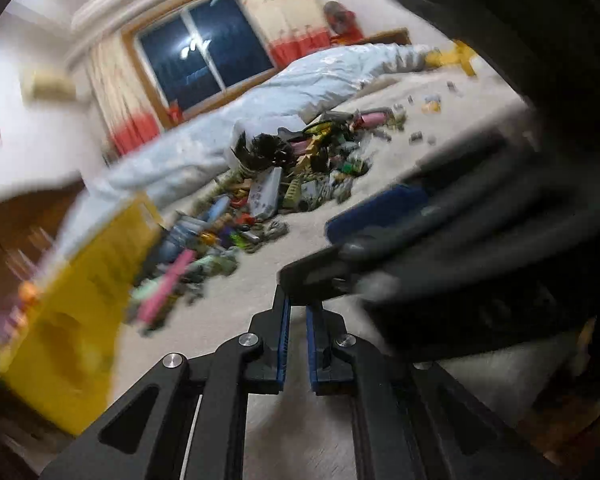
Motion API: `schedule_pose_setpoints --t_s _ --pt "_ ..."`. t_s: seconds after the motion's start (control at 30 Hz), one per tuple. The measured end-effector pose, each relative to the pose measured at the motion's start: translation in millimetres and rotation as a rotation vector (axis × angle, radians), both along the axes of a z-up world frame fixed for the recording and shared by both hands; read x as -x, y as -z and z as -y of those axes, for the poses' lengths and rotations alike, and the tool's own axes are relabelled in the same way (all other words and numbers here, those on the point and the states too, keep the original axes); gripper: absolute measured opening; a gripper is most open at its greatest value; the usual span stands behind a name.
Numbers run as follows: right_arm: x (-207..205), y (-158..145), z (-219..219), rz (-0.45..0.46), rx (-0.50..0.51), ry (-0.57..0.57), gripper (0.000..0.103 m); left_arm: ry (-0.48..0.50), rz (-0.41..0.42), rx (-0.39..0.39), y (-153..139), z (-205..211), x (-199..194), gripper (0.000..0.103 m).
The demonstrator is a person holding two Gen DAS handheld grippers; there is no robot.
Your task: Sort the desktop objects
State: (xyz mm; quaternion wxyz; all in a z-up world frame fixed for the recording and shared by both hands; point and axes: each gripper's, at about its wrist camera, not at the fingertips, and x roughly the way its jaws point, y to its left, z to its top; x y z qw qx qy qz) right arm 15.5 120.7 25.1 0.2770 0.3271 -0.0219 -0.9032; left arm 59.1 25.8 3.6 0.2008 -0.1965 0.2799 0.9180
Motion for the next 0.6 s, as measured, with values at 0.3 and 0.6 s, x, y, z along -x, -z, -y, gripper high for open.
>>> schedule_pose_setpoints --t_s 0.3,0.6 --pt "11 5 9 0.084 0.130 -0.016 0.035 0.005 -0.301 0.365 33 1 -34 0.008" --pt "21 6 16 0.144 0.144 0.044 0.029 -0.071 -0.341 0.547 38 -18 -29 0.007"
